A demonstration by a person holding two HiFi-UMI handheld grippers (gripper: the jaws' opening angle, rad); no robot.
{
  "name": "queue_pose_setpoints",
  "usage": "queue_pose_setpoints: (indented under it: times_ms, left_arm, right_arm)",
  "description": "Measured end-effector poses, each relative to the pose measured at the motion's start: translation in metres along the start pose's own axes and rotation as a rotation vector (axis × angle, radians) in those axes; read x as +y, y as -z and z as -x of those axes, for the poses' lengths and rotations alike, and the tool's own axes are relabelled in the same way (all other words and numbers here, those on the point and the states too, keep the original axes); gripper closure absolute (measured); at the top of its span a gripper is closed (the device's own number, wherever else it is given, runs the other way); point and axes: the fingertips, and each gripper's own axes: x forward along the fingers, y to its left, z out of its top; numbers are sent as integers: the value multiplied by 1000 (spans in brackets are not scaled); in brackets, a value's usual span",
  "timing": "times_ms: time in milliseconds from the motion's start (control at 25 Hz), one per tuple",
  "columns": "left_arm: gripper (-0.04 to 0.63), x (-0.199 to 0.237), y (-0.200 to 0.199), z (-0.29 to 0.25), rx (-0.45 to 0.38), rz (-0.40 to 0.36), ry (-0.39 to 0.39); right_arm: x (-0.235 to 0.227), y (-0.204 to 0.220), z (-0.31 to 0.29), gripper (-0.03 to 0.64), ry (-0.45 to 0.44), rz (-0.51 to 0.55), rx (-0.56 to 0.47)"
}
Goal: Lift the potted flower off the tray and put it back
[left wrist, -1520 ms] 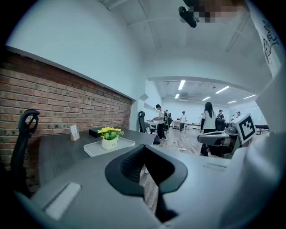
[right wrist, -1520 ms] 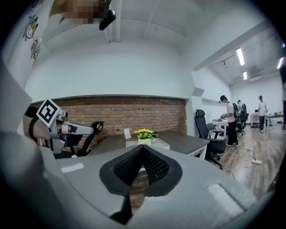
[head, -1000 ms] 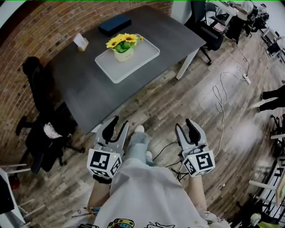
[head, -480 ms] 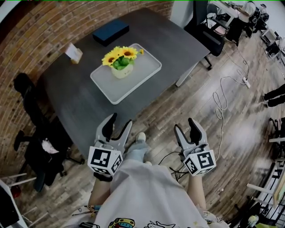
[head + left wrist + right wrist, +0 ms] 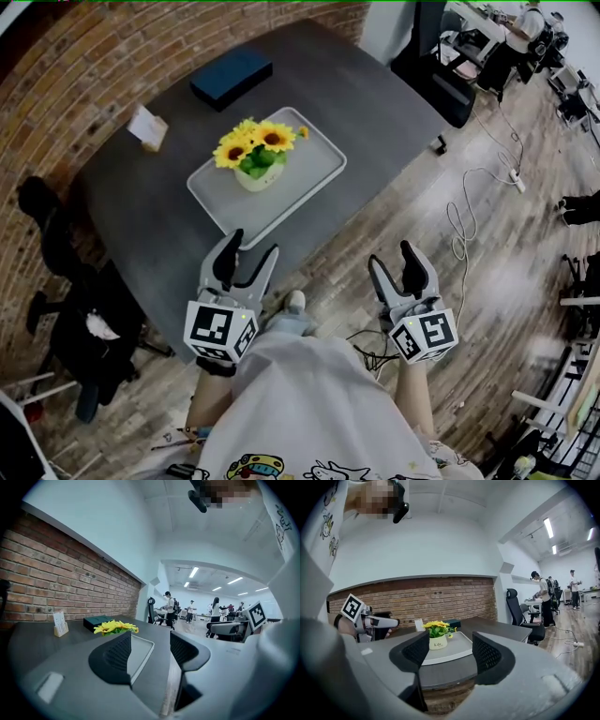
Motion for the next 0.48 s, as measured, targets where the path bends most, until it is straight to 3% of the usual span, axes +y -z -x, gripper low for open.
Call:
queue_pose_setpoints:
  times_ms: [480]
  left_arm:
    - [310, 28, 5, -8, 34, 52, -44]
  right_arm:
    - [1, -12, -51, 299, -73, 21, 48]
